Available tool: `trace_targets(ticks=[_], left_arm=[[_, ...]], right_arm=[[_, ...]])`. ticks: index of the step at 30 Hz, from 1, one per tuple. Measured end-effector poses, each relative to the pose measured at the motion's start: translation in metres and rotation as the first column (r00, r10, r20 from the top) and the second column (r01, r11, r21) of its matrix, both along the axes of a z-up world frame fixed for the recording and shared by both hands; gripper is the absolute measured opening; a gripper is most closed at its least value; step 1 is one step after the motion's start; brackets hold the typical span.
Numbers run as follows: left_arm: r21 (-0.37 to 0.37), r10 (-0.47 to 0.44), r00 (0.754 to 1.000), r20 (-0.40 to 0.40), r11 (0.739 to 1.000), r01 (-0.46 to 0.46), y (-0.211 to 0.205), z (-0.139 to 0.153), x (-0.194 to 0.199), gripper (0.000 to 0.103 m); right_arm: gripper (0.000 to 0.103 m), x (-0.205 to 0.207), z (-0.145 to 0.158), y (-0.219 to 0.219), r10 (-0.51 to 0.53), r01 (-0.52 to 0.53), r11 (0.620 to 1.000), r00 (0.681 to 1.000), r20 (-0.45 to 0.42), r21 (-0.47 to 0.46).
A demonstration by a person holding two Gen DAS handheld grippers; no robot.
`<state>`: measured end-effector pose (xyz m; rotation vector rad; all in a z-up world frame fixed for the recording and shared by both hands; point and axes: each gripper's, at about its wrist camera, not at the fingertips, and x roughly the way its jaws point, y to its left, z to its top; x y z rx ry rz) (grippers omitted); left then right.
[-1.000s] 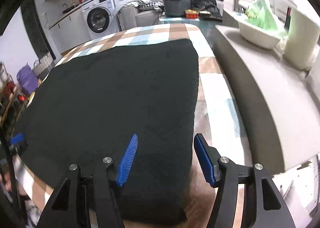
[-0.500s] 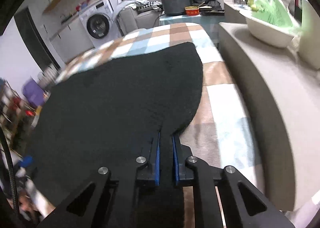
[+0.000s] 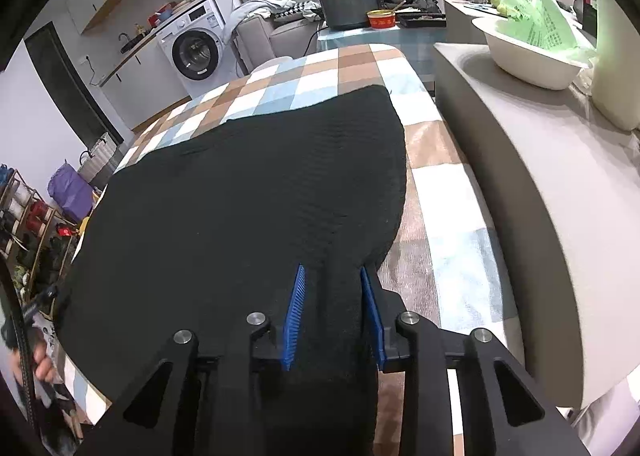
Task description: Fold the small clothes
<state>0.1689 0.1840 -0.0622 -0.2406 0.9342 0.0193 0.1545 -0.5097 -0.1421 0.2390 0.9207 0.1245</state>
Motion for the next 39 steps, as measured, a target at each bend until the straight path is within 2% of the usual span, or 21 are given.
trace_targets(ticks=[4, 6, 7, 9, 11, 13, 17, 19, 20, 21, 24, 27, 31, 33, 35, 39], left_arm=[[-0.067, -0.025, 1.000, -0.013, 0.997, 0.024, 0.004, -0.007, 0.016, 0.047], [-0.101, -0.047, 0.999, -0.001, 0.994, 0.046, 0.000, -0.009, 0.020, 0.017], [-0.114, -0.058, 0.998, 0.005, 0.992, 0.058, -0.003, -0.009, 0.022, 0.011], [-0.079, -0.035, 0.999, 0.040, 0.996, 0.038, -0.007, -0.008, 0.021, 0.005], [-0.064, -0.007, 0.999, 0.049, 0.998, 0.010, -0.005, -0.008, 0.020, 0.004], [-0.047, 0.026, 0.999, 0.035, 0.999, -0.025, 0.002, -0.011, 0.019, 0.004], [-0.044, 0.012, 1.000, 0.025, 0.999, -0.011, 0.007, -0.007, 0.008, 0.006], [-0.023, 0.006, 1.000, 0.026, 1.000, -0.005, 0.006, -0.002, -0.004, 0.012], [-0.025, 0.008, 1.000, 0.024, 1.000, -0.008, 0.008, 0.000, -0.012, 0.020], [-0.035, 0.014, 1.000, 0.020, 0.999, -0.013, 0.010, 0.002, -0.021, 0.028], [-0.079, 0.040, 0.999, 0.008, 0.996, -0.039, 0.018, 0.005, -0.049, 0.034], [-0.131, 0.052, 0.998, -0.024, 0.990, -0.055, 0.023, 0.003, -0.072, 0.042], [-0.207, 0.007, 0.999, -0.039, 0.978, -0.015, 0.016, 0.002, -0.095, 0.045], [-0.215, -0.024, 0.999, -0.041, 0.976, 0.015, 0.008, -0.001, -0.095, 0.048], [-0.204, -0.021, 0.999, -0.041, 0.979, 0.012, 0.003, -0.004, -0.093, 0.048], [-0.259, -0.002, 0.999, -0.032, 0.966, -0.007, 0.001, -0.007, -0.091, 0.048]], right_arm=[[0.030, -0.005, 0.000, 0.001, 0.007, -0.007, 1.000, 1.000, 0.003, -0.008], [0.030, -0.005, 0.000, 0.001, 0.007, -0.007, 1.000, 1.000, 0.001, -0.008], [0.030, -0.005, 0.000, 0.001, 0.007, -0.007, 1.000, 1.000, -0.001, -0.010], [0.030, -0.005, -0.001, 0.002, 0.007, -0.007, 1.000, 1.000, 0.003, -0.019], [0.030, -0.007, -0.003, 0.004, 0.007, -0.006, 0.998, 1.000, 0.004, -0.057], [0.030, -0.009, -0.006, 0.005, -0.001, 0.001, 0.996, 1.000, -0.004, -0.092], [0.030, -0.016, -0.004, 0.001, -0.010, 0.010, 0.998, 1.000, -0.001, -0.059], [0.034, -0.024, -0.001, -0.001, -0.012, 0.012, 0.998, 1.000, 0.004, -0.060], [0.041, -0.027, 0.001, -0.002, -0.012, 0.013, 0.998, 1.000, 0.010, -0.059], [0.044, -0.034, 0.004, -0.002, -0.010, 0.011, 0.998, 1.000, 0.027, -0.056], [0.046, -0.048, 0.009, -0.001, -0.008, 0.011, 0.998, 0.999, 0.053, -0.055], [0.054, -0.063, 0.013, 0.004, 0.008, -0.006, 1.000, 0.997, 0.071, -0.029], [0.060, -0.077, 0.017, 0.017, 0.052, -0.050, 0.999, 0.994, 0.096, -0.018], [0.062, -0.081, 0.017, 0.025, 0.069, -0.069, 0.998, 0.993, 0.100, -0.008], [0.062, -0.081, 0.016, 0.032, 0.088, -0.088, 0.996, 0.991, 0.099, -0.003], [0.062, -0.080, 0.014, 0.045, 0.120, -0.121, 0.993, 0.989, 0.087, 0.001]])
